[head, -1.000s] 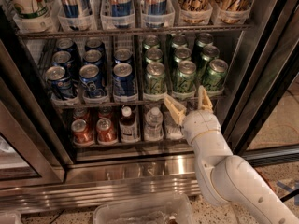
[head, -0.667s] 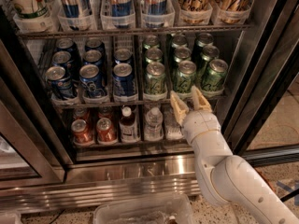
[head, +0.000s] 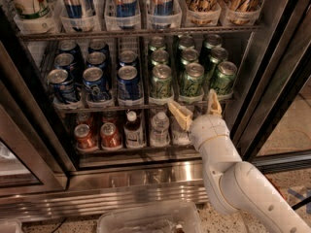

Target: Pick green can from middle shelf of fridge

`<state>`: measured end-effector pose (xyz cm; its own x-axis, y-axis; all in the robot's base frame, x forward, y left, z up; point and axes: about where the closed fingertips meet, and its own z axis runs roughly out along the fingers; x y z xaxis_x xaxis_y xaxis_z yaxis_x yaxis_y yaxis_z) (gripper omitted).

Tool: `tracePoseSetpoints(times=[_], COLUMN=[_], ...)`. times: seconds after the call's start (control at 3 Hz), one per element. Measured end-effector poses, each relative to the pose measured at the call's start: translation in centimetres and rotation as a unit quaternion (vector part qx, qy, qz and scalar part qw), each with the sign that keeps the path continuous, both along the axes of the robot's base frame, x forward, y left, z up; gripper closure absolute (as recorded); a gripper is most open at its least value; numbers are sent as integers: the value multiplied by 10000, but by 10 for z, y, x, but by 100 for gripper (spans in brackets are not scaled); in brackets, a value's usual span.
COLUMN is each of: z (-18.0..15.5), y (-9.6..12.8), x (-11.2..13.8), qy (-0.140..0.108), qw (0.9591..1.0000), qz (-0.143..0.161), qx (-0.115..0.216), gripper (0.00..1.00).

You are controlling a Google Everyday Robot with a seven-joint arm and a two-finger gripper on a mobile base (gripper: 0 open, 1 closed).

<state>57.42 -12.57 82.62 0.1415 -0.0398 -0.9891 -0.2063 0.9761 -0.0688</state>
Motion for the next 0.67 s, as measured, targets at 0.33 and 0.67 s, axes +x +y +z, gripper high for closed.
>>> tracePoseSetpoints(times=[0.33,0.67], z=[0,0], y=[0,0], x=[0,0], qy=[0,1], qw=[10000,10000], qz=[0,-1], qx=[0,1], gripper=[32,26])
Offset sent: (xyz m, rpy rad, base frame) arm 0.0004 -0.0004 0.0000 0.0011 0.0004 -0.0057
